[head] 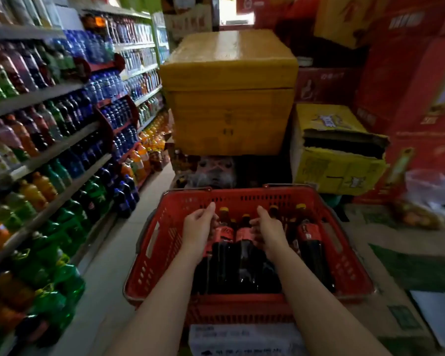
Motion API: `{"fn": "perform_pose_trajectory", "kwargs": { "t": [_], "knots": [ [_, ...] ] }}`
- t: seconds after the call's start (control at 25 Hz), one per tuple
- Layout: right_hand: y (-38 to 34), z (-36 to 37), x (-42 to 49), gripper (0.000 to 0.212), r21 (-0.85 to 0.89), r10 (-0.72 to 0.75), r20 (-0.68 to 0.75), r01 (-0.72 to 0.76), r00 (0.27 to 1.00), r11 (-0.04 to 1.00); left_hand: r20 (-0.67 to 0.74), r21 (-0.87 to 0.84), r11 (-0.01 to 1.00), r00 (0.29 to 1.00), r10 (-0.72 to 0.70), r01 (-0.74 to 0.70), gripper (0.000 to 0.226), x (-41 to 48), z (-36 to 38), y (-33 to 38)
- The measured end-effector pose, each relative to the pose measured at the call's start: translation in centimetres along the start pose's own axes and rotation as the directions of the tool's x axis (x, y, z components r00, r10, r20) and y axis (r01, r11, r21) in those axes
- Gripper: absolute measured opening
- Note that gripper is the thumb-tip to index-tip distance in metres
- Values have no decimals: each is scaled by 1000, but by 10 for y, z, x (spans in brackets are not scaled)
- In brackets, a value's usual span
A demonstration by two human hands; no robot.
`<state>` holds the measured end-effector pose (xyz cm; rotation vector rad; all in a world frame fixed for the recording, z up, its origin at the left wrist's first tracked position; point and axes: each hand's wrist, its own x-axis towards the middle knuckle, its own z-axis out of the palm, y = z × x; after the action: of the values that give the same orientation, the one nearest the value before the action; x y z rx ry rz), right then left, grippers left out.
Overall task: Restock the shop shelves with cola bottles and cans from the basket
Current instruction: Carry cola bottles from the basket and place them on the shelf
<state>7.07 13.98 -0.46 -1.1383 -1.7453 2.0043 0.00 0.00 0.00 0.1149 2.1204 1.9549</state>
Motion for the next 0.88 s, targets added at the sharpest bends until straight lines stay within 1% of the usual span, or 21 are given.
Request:
{"fn": "perform_pose_trajectory", "kwargs": {
  "t": [0.08, 0.16, 0.2, 0.24, 0.32, 0.36, 0.44, 0.52, 0.56, 0.6, 0.68, 0.76, 0.84, 0.88],
  "knots": [
    [2, 10, 4, 50, -37, 36, -25, -37, 999, 999, -11, 6, 998, 998, -61, 61, 36, 10, 2, -8],
    [8, 17, 9, 52, -96, 39, -52, -44, 998, 994, -18, -17, 989, 989, -148, 148, 34, 21, 8, -26],
    [10, 19, 12, 54, -136, 29, -66, -38, 997, 990, -37, -19, 984, 983, -178, 177, 36, 25, 11, -33],
    [12, 20, 16, 57, -197, 4, -86, -21, 996, 980, -64, 20, 978, 976, -208, 210, 39, 29, 14, -38],
    [9, 24, 20, 65, -336, -26, -129, -19, 991, 942, -119, 88, 959, 958, -259, 271, 51, 37, 15, -50],
    [8, 27, 25, 70, -409, -30, -138, -30, 990, 912, -112, 111, 948, 952, -286, 298, 57, 40, 17, -58],
    [10, 31, 33, 74, -539, -3, -114, -59, 993, 840, -49, 170, 927, 943, -330, 333, 67, 43, 20, -66],
    [13, 37, 38, 69, -656, 42, -89, -90, 995, 750, 17, 326, 893, 942, -334, 311, 78, 47, 21, -71],
    [15, 40, 40, 65, -705, 63, -80, -101, 995, 702, 53, 394, 873, 941, -335, 289, 81, 47, 21, -71],
    [16, 42, 39, 60, -740, 84, -71, -109, 994, 663, 82, 431, 862, 939, -333, 268, 76, 47, 20, -72],
    [15, 43, 35, 44, -819, 62, -19, -51, 998, 572, 114, 429, 866, 935, -335, 258, 57, 45, 19, -67],
    [14, 41, 30, 35, -878, 13, 23, 13, 1000, 478, 106, 390, 880, 936, -335, 271, 57, 48, 16, -65],
    [14, 40, 31, 34, -888, -30, 2, 15, 1000, 459, 105, 395, 877, 935, -338, 273, 56, 49, 13, -60],
    [16, 42, 32, 35, -877, -33, -26, -7, 999, 481, 101, 402, 870, 931, -350, 284, 54, 50, 11, -58]
  ]
}}
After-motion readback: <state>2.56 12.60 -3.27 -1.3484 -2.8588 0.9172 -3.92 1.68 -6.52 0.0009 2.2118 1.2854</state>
